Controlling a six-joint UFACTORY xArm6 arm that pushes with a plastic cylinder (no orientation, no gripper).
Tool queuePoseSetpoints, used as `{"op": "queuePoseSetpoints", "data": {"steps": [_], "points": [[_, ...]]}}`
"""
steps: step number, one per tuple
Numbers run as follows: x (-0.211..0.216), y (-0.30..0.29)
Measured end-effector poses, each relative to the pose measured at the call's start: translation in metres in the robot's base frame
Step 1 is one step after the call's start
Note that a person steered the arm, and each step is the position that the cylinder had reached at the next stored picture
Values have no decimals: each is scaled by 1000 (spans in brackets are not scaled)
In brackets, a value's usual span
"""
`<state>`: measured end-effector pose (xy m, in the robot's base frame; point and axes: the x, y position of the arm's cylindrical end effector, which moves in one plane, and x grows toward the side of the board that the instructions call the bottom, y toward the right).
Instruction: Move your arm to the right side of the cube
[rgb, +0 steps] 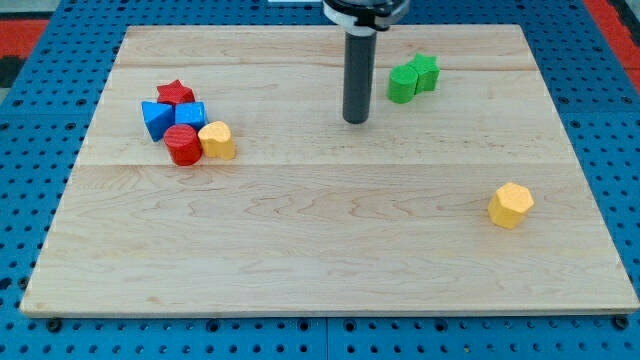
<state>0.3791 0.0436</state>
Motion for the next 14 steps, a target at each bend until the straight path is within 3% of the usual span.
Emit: {"op": "queuePoseSetpoints", "data": {"steps": [2,4,5,6,8,10,11,12,13,14], "points": [[5,-88],[-5,-104],[-36,-145],[-35,-155],[-17,-96],[18,-96],[19,-97],[-18,-110],[-27,-147],[-17,-118]]}}
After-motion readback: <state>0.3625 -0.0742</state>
